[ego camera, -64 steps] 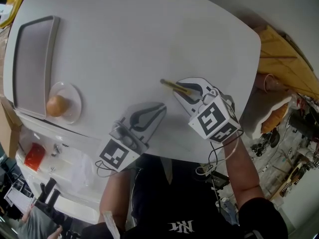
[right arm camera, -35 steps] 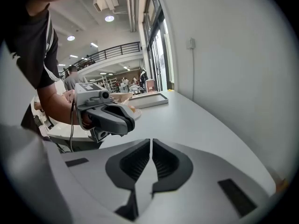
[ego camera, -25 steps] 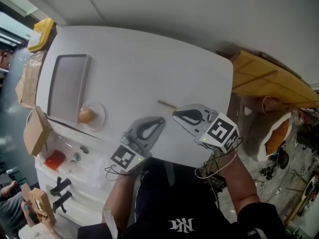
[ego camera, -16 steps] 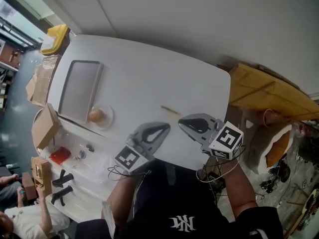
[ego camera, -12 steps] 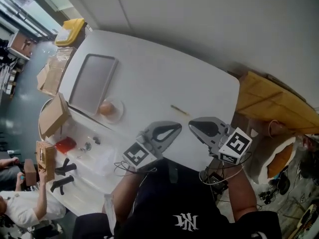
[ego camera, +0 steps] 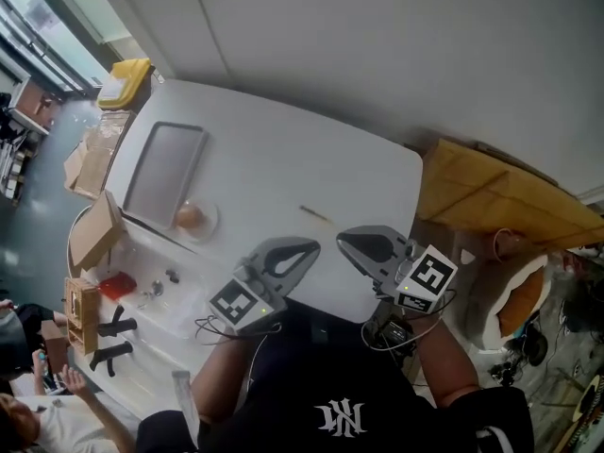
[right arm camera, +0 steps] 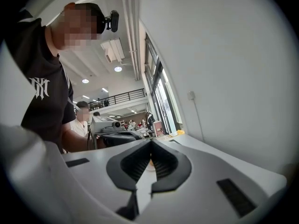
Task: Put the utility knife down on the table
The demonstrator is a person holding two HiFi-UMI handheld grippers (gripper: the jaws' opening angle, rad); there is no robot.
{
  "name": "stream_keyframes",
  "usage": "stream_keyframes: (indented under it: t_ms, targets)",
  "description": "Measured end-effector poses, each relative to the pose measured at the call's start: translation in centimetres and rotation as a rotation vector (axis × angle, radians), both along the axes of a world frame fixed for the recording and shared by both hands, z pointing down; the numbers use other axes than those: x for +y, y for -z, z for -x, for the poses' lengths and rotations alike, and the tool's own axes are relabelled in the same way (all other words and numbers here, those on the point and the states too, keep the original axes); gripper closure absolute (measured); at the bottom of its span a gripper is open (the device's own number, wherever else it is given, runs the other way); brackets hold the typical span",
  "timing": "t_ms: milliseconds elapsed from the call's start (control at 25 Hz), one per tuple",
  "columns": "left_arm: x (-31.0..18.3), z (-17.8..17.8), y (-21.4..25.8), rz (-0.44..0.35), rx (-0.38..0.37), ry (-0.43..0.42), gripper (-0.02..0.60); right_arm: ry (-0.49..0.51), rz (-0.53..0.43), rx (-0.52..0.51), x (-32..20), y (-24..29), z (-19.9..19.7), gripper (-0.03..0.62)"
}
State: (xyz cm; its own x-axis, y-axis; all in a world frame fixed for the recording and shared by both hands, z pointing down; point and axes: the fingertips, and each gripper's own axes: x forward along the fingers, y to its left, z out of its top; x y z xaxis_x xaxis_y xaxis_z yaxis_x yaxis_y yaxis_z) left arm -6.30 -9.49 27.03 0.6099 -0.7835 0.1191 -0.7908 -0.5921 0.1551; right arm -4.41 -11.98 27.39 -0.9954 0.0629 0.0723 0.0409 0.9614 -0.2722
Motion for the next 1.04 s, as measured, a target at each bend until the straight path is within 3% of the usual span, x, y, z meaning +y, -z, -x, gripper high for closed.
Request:
stream_keyframes:
  t_ms: [480, 1040]
  targets:
    - [0.7, -2.8, 1.9, -0.010, -0.029, 0.001, 0.571, 0.004, -0.022, -0.039, 0.9, 2.2, -3.0, 0.591]
    - [1.8, -3.2, 2.1, -0.018, -0.031, 0.021, 0.574, 0.027, -0.042, -0.049, 1.8, 2.9, -3.3, 0.591]
